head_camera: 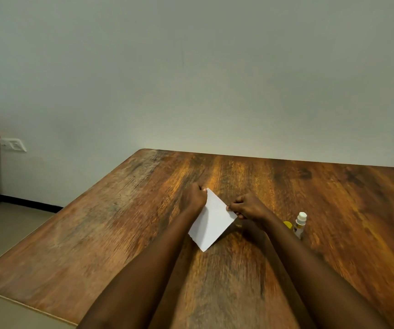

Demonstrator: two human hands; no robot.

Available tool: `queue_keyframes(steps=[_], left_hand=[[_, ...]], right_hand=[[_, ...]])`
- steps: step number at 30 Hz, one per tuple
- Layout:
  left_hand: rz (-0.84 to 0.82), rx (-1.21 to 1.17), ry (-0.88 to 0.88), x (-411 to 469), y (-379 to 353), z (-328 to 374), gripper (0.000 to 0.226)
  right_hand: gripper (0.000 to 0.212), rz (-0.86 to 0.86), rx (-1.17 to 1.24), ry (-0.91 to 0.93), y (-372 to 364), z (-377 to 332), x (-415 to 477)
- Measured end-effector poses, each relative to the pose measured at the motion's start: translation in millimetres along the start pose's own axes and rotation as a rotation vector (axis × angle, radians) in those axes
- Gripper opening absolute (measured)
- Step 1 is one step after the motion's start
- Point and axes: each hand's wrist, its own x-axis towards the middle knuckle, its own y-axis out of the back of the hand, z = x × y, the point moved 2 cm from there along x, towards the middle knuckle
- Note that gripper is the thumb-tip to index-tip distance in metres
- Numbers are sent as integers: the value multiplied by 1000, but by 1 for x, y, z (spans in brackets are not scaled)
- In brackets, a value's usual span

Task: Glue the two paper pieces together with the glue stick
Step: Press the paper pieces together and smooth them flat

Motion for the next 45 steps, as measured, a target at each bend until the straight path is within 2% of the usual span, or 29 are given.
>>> queue_keyframes(steps=[2, 7, 11, 19, 22, 24, 27, 30, 32, 37, 39, 42, 45], left_hand=[[29, -20, 52, 2, 4, -3, 21], [57, -23, 104, -2, 5, -7, 25], [75, -59, 164, -5, 6, -8, 27], [49, -137, 262, -8, 10, -12, 32], [50, -161, 297, -13, 11, -10, 34], [76, -175, 261, -14, 9, -9, 34], [80, -69, 52, -11, 3, -5, 33], [-65, 102, -204, -13, -1, 7, 28], [-124, 113, -286, -18, 0, 18, 27], [-168, 76, -311, -19, -4, 19, 24], [-134, 68, -319, -19, -6, 18, 21], [-37, 200, -332, -23, -6, 22, 23], [-26, 289, -361, -25, -6, 24, 23]], right_hand=[[27, 2, -1, -1, 2, 3, -3], [19, 11, 23, 2, 3, 5, -5], [10, 60, 155, 19, 0, 5, -4], [11, 138, 445, -51, -12, -2, -7], [11, 181, 425, -19, -12, -4, -4], [7, 184, 349, 7, -10, -6, -2], [24, 157, 246, 27, -8, -9, 1], [27, 133, 186, 47, -7, -12, 1], [25, 126, 191, 48, -8, -13, 0], [21, 116, 178, 41, -7, -14, -2], [20, 120, 177, 43, -8, -13, -3], [22, 137, 209, 43, -12, -12, -3], [24, 136, 240, 39, -15, -14, -4]])
